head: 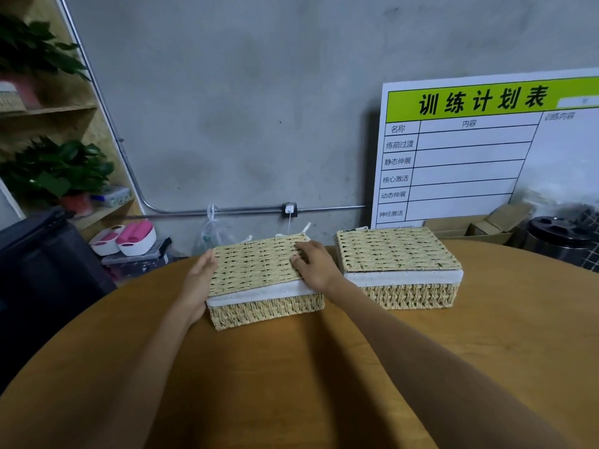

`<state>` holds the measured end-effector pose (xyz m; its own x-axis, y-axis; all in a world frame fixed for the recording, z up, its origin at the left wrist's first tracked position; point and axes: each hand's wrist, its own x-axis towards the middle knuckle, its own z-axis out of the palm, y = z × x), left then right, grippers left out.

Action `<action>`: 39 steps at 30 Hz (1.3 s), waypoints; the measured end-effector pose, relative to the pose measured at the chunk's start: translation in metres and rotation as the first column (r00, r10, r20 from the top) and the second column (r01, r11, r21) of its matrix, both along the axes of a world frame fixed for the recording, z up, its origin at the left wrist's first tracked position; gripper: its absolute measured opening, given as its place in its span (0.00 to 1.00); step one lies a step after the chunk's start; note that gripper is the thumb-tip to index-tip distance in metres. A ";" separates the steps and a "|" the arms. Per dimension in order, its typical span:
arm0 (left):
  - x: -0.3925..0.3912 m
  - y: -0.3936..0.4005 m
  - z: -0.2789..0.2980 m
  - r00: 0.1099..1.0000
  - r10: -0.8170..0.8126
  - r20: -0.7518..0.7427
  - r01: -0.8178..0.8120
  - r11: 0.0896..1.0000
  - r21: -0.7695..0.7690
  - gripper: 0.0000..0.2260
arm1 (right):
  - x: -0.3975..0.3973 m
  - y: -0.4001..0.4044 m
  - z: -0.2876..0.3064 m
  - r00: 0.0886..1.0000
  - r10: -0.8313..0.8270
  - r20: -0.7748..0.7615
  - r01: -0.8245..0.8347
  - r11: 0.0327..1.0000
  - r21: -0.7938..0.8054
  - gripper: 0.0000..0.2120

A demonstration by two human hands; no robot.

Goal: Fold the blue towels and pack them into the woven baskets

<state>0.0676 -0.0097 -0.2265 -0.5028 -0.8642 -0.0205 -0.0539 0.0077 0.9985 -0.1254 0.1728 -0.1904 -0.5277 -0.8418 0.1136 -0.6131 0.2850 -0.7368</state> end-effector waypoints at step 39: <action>-0.053 0.129 0.030 0.784 0.325 0.530 0.372 0.438 -0.819 0.11 | -0.033 0.134 0.040 0.830 -0.099 -0.549 0.175 0.981 0.088 0.12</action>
